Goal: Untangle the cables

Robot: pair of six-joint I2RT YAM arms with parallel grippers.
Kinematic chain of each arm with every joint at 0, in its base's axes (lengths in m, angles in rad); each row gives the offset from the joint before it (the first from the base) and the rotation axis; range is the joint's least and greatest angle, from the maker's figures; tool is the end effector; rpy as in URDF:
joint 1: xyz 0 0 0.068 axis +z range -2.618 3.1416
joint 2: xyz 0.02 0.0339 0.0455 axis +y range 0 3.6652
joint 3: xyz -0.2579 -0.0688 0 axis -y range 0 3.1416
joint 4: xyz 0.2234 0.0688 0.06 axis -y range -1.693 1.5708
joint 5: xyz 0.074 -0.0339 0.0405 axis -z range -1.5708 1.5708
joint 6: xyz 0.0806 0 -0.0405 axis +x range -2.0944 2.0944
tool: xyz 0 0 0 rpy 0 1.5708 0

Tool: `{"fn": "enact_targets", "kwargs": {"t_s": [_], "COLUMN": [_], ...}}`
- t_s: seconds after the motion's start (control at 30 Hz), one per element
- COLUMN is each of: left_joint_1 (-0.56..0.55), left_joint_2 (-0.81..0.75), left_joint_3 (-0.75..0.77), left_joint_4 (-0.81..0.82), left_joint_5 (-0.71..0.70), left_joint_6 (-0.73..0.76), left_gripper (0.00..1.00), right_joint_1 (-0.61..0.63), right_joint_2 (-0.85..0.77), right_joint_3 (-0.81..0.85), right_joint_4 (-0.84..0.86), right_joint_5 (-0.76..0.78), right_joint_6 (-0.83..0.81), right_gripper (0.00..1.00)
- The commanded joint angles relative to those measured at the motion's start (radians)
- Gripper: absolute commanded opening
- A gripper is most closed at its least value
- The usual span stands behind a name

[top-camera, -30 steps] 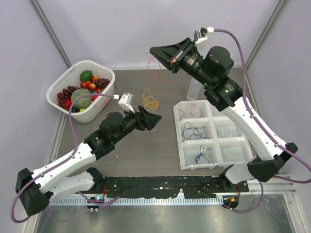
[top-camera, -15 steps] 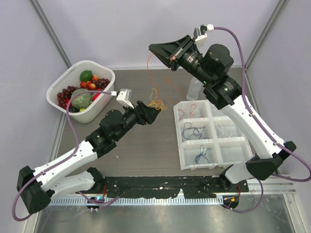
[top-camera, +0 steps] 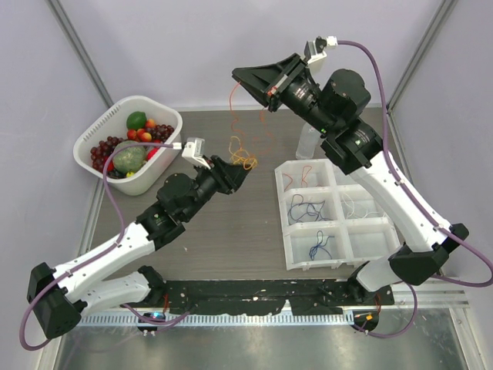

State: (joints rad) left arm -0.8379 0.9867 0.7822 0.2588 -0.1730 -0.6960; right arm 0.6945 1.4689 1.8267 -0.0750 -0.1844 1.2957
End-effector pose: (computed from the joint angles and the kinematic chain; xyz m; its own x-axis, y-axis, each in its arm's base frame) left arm 0.1855 -0.1854 0.3504 -0.3678 -0.5354 -0.7603 0.4969 0.5779 -0.6474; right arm 0.2435 0.2220 0.5473 -0.6775 0.6670 -0.3101 -0.4140 0.0027 0.9103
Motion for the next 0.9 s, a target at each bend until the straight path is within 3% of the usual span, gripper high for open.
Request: {"fn": "enact_targets", "kwargs": {"t_s": [0.0,0.1,0.17,0.43,0.6,0.87], "left_joint_1": [-0.003,-0.003,-0.003,-0.004,-0.003,-0.003], "left_joint_2": [0.001,0.013,0.009,-0.114,-0.207,-0.462], "left_joint_3": [0.049,0.081,0.083,-0.035,-0.159,-0.334], "left_joint_4": [0.063,0.001,-0.027,-0.196,-0.387,-0.625], "left_joint_5": [-0.026,-0.002,0.003,-0.060,-0.043,-0.187], "left_joint_6": [0.010,0.015,0.015,-0.037,-0.167,-0.359], "left_gripper": [0.31,0.07,0.00,0.00,0.00,0.00], "right_joint_1": [0.019,0.025,0.026,0.026,0.026,0.026], "right_joint_2": [-0.004,-0.002,0.001,0.027,0.082,0.189], "right_joint_3": [0.051,0.054,0.060,0.166,0.307,0.565], "right_joint_4": [0.052,0.050,0.046,0.029,-0.008,-0.048], "right_joint_5": [0.020,0.029,0.036,0.085,0.120,0.155], "right_joint_6": [0.011,0.004,-0.003,-0.050,-0.121,-0.182], "right_gripper": [0.01,0.01,0.01,0.01,0.01,0.01]}}
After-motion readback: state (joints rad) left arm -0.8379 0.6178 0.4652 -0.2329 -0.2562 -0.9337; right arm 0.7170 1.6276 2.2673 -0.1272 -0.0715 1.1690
